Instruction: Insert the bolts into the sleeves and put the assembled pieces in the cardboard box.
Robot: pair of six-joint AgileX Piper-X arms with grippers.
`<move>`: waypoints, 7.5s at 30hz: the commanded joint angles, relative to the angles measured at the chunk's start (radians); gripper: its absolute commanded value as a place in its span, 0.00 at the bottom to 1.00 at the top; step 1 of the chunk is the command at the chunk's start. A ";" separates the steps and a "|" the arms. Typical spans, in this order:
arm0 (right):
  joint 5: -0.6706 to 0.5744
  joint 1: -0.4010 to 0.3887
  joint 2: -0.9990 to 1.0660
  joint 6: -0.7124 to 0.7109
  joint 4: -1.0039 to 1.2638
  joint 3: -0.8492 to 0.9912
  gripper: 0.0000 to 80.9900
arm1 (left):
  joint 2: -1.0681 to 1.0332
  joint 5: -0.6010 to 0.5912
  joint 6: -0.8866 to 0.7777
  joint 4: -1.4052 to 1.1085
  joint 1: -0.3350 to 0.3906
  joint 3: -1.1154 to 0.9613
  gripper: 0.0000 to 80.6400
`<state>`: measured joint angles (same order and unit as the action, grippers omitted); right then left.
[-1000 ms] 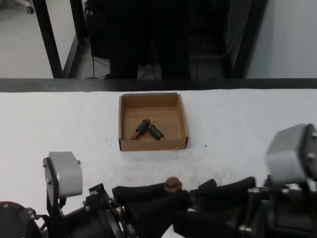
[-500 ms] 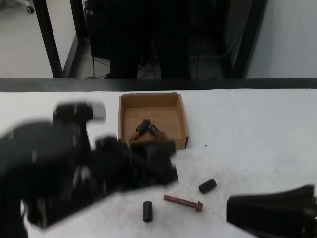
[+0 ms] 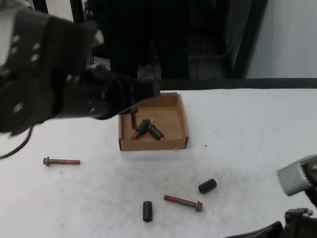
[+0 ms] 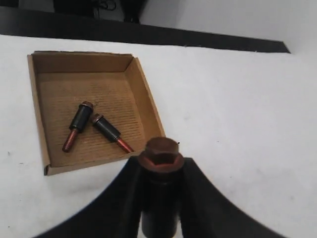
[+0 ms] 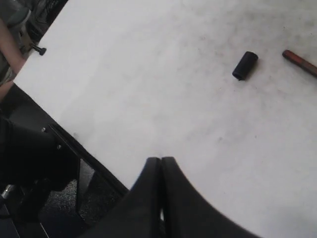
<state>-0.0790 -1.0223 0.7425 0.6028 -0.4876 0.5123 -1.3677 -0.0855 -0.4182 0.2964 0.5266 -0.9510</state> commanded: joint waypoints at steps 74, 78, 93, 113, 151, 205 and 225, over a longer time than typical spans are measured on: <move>-0.278 0.585 0.926 0.129 -0.091 0.427 0.55 | -0.770 -0.148 0.102 0.211 -0.179 -0.756 0.66; -0.285 0.612 0.942 0.269 -0.057 0.427 0.55 | -0.722 -0.150 0.084 0.180 -0.179 -0.763 0.63; -0.282 0.635 0.987 0.585 0.067 0.427 0.55 | -0.544 -0.239 0.081 0.148 -0.163 -0.763 0.61; -0.186 0.600 0.993 0.598 -0.041 0.445 0.55 | -0.449 -0.239 0.086 0.244 -0.144 -0.758 0.61; -0.010 0.533 1.064 0.489 -0.086 0.516 0.47 | -0.346 -0.248 0.127 0.264 -0.125 -0.748 0.61; 0.119 0.430 0.887 0.095 -0.086 0.512 0.00 | 0.263 0.094 0.659 0.178 0.123 0.234 0.48; 0.079 0.385 0.356 0.018 -0.004 0.207 0.00 | -0.166 0.118 1.027 0.194 0.123 -0.079 0.48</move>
<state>0.0215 -0.6354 1.1675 0.6298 -0.5079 0.7538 -1.5409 0.0273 0.5880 0.4957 0.6465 -1.0104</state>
